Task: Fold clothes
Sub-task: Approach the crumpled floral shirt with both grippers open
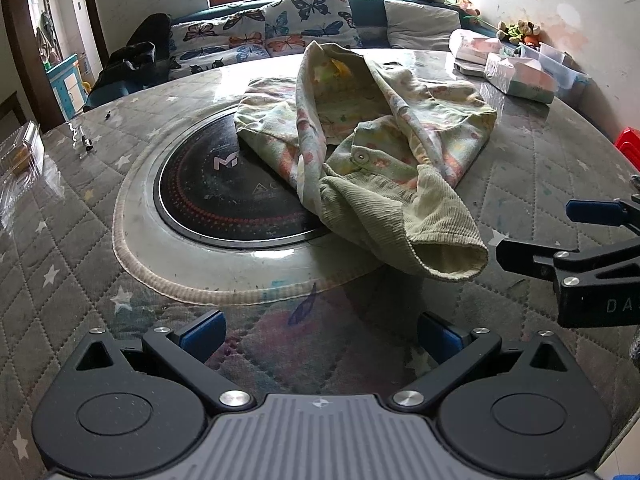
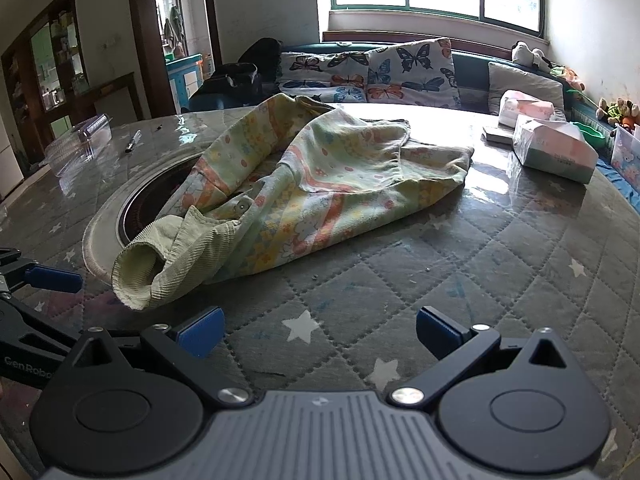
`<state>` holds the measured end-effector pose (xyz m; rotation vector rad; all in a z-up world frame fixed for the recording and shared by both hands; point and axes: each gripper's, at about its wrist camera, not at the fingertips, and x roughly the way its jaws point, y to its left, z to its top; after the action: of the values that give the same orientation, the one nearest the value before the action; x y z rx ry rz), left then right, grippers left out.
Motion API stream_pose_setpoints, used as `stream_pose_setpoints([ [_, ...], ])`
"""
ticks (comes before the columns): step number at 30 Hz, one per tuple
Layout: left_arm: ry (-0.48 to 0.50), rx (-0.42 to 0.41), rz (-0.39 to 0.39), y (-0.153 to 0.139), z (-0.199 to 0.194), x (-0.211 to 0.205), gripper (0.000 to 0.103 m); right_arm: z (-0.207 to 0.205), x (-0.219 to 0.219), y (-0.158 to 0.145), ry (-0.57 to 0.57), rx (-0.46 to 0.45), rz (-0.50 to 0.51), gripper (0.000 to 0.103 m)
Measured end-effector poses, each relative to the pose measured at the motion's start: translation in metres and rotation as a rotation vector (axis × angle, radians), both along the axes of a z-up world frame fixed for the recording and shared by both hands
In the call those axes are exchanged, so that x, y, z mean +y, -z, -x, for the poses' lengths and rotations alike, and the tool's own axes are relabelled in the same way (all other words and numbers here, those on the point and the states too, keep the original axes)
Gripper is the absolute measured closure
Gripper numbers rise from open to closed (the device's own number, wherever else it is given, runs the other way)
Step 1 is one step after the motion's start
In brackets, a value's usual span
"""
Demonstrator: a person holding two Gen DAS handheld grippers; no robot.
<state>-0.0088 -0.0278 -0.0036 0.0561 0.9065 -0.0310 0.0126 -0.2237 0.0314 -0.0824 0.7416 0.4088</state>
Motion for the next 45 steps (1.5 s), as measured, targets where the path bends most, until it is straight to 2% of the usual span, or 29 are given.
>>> stream_pose_setpoints([
  [37, 0.0, 0.008, -0.015, -0.003, -0.011, 0.007, 0.0, -0.014, 0.012, -0.002, -0.046, 0.007, 0.008, 0.0],
  [45, 0.006, -0.021, -0.008, -0.016, -0.011, 0.009, 0.0, -0.017, 0.015, -0.014, -0.076, -0.016, -0.007, 0.0],
])
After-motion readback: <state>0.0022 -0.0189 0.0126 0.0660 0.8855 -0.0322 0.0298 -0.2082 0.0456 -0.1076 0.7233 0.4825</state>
